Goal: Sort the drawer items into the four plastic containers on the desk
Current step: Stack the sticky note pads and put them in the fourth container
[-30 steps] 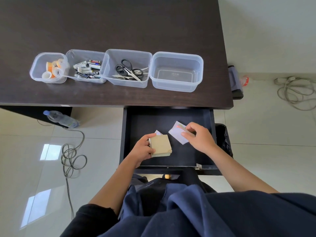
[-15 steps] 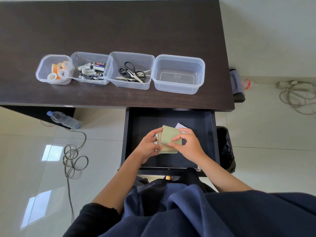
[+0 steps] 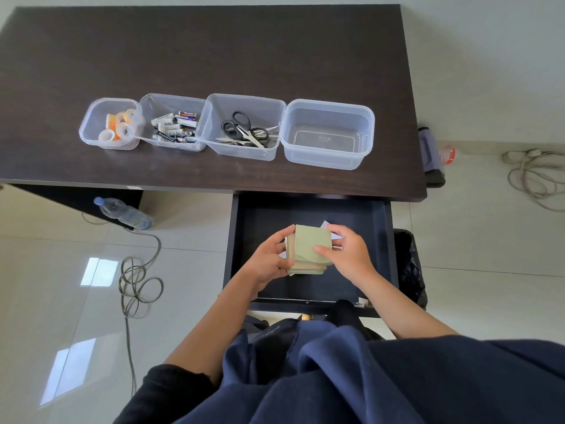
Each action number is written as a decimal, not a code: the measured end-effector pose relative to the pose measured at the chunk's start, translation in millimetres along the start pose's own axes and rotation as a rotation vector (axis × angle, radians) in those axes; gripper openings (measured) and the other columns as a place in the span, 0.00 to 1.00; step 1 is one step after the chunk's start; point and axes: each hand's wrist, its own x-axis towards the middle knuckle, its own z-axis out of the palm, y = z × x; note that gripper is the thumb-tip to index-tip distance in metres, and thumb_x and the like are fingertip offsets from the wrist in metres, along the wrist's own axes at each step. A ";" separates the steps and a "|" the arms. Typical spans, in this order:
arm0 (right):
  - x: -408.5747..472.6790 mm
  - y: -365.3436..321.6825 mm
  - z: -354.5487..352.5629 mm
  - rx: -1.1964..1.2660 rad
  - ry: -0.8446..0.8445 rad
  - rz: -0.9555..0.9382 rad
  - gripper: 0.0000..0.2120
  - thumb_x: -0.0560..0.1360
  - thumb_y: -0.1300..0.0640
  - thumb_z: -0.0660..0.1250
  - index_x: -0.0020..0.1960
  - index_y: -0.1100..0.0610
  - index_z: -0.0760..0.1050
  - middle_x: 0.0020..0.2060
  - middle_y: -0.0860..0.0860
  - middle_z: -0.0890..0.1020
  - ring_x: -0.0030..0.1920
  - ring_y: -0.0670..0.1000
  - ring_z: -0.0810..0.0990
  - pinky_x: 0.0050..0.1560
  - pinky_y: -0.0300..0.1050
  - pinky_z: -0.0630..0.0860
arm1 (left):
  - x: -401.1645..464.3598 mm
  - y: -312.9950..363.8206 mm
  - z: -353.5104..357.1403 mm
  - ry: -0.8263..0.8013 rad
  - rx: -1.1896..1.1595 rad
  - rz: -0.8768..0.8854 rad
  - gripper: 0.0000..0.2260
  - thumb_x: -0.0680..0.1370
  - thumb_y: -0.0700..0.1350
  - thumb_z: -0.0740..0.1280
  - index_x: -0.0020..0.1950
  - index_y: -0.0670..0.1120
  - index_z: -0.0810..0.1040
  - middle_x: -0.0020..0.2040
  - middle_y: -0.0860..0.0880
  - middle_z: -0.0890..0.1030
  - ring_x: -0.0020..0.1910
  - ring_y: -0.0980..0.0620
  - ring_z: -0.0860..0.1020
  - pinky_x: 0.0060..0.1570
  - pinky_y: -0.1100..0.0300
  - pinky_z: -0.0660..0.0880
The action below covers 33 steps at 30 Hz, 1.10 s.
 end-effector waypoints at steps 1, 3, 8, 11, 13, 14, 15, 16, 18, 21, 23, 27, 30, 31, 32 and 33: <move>-0.1 0.1 0.2 0.017 -0.015 0.003 0.27 0.69 0.56 0.76 0.65 0.55 0.72 0.68 0.48 0.73 0.56 0.51 0.79 0.50 0.48 0.81 | -0.6 -0.7 -1.1 0.002 -0.009 -0.006 0.33 0.76 0.26 0.60 0.72 0.56 0.65 0.63 0.47 0.75 0.61 0.47 0.76 0.55 0.49 0.79; -1.2 -0.3 1.2 0.063 -0.047 0.013 0.25 0.69 0.56 0.76 0.64 0.55 0.72 0.66 0.48 0.74 0.57 0.52 0.79 0.49 0.46 0.81 | -2.1 -1.6 -3.2 0.001 -0.017 -0.012 0.33 0.76 0.26 0.60 0.73 0.56 0.63 0.63 0.48 0.75 0.61 0.47 0.76 0.56 0.49 0.78; -8.2 -1.1 5.9 0.211 -0.168 0.108 0.20 0.72 0.55 0.73 0.59 0.47 0.69 0.59 0.51 0.78 0.58 0.50 0.78 0.42 0.40 0.77 | -5.1 -1.0 -8.8 -0.023 -0.003 -0.033 0.33 0.77 0.27 0.60 0.74 0.57 0.61 0.66 0.47 0.73 0.62 0.46 0.75 0.52 0.54 0.80; -12.7 -0.9 8.6 0.265 -0.232 0.155 0.19 0.74 0.56 0.71 0.59 0.47 0.67 0.58 0.50 0.79 0.57 0.50 0.79 0.41 0.40 0.78 | -6.5 -2.4 -13.2 -0.044 0.008 -0.046 0.33 0.78 0.28 0.60 0.75 0.58 0.60 0.67 0.47 0.72 0.64 0.44 0.73 0.53 0.54 0.80; -14.4 -1.0 10.6 0.277 -0.239 0.152 0.18 0.74 0.56 0.71 0.59 0.46 0.68 0.58 0.50 0.80 0.57 0.50 0.79 0.40 0.40 0.79 | -7.4 -4.0 -15.4 -0.042 0.013 -0.053 0.33 0.78 0.30 0.60 0.75 0.59 0.60 0.67 0.48 0.72 0.65 0.43 0.73 0.57 0.51 0.78; -15.1 -1.1 11.7 0.276 -0.236 0.146 0.18 0.73 0.56 0.71 0.59 0.46 0.68 0.58 0.50 0.79 0.57 0.50 0.79 0.40 0.40 0.80 | -7.5 -5.0 -15.7 -0.036 0.015 -0.051 0.32 0.79 0.31 0.61 0.74 0.60 0.60 0.67 0.48 0.73 0.65 0.44 0.73 0.58 0.49 0.77; -15.4 -0.8 13.0 0.267 -0.231 0.134 0.19 0.73 0.55 0.72 0.59 0.45 0.68 0.59 0.50 0.79 0.57 0.51 0.79 0.41 0.41 0.80 | -7.6 -6.0 -16.0 -0.026 0.014 -0.046 0.30 0.80 0.33 0.60 0.74 0.61 0.60 0.66 0.48 0.74 0.64 0.44 0.74 0.59 0.49 0.77; -15.7 -0.6 14.6 0.256 -0.225 0.122 0.20 0.72 0.54 0.72 0.59 0.44 0.69 0.59 0.49 0.78 0.58 0.51 0.79 0.41 0.43 0.81 | -7.6 -6.9 -15.7 -0.015 0.011 -0.040 0.28 0.80 0.35 0.60 0.74 0.62 0.60 0.65 0.49 0.75 0.63 0.45 0.75 0.59 0.49 0.76; -16.6 0.4 18.1 0.237 -0.213 0.106 0.20 0.71 0.53 0.73 0.59 0.42 0.70 0.59 0.50 0.79 0.58 0.51 0.79 0.42 0.45 0.82 | -8.0 -8.7 -14.5 0.016 0.002 -0.030 0.25 0.81 0.40 0.60 0.73 0.63 0.62 0.62 0.51 0.76 0.62 0.47 0.76 0.59 0.49 0.75; -17.8 2.1 22.4 0.226 -0.205 0.099 0.19 0.71 0.53 0.74 0.57 0.39 0.70 0.57 0.51 0.80 0.57 0.51 0.80 0.44 0.48 0.83 | -8.1 -12.6 -14.2 0.054 0.011 -0.018 0.22 0.80 0.43 0.62 0.71 0.62 0.66 0.60 0.52 0.77 0.60 0.48 0.76 0.58 0.49 0.76; -17.6 4.0 24.7 0.213 -0.212 0.096 0.21 0.71 0.54 0.74 0.59 0.41 0.70 0.57 0.52 0.80 0.57 0.51 0.79 0.45 0.49 0.83 | -8.6 -15.3 -13.6 0.071 0.025 -0.013 0.22 0.79 0.40 0.65 0.69 0.59 0.70 0.60 0.51 0.77 0.58 0.49 0.77 0.53 0.54 0.79; -18.5 5.0 31.1 0.199 -0.224 0.092 0.22 0.71 0.56 0.74 0.61 0.46 0.70 0.53 0.52 0.81 0.54 0.50 0.80 0.40 0.42 0.81 | -8.6 -24.9 -16.2 0.107 0.056 -0.032 0.19 0.76 0.34 0.68 0.64 0.51 0.76 0.57 0.46 0.77 0.56 0.47 0.78 0.54 0.49 0.80; -19.0 7.1 37.6 0.197 -0.262 0.086 0.22 0.71 0.57 0.74 0.62 0.49 0.70 0.51 0.51 0.82 0.50 0.49 0.81 0.35 0.36 0.77 | -11.4 -33.1 -21.3 0.092 0.079 -0.044 0.20 0.74 0.32 0.68 0.61 0.51 0.75 0.54 0.44 0.78 0.53 0.45 0.79 0.56 0.44 0.77; -18.7 8.8 39.9 0.189 -0.278 0.087 0.22 0.71 0.57 0.74 0.62 0.50 0.70 0.50 0.51 0.82 0.49 0.49 0.81 0.34 0.36 0.77 | -13.2 -35.1 -22.9 0.094 0.090 -0.049 0.20 0.74 0.32 0.68 0.61 0.51 0.75 0.54 0.44 0.78 0.53 0.45 0.79 0.56 0.44 0.77; -18.1 11.0 42.8 0.174 -0.291 0.086 0.22 0.71 0.56 0.74 0.63 0.50 0.71 0.50 0.51 0.82 0.49 0.49 0.81 0.36 0.36 0.76 | -15.2 -37.0 -24.3 0.102 0.099 -0.052 0.21 0.74 0.32 0.68 0.62 0.52 0.74 0.54 0.44 0.77 0.52 0.46 0.79 0.54 0.47 0.78; -16.4 14.0 46.4 0.145 -0.290 0.077 0.22 0.71 0.55 0.74 0.62 0.49 0.71 0.51 0.50 0.82 0.51 0.49 0.80 0.39 0.37 0.76 | -17.3 -38.8 -25.6 0.115 0.105 -0.054 0.21 0.74 0.32 0.68 0.62 0.52 0.74 0.54 0.44 0.77 0.51 0.47 0.79 0.50 0.51 0.79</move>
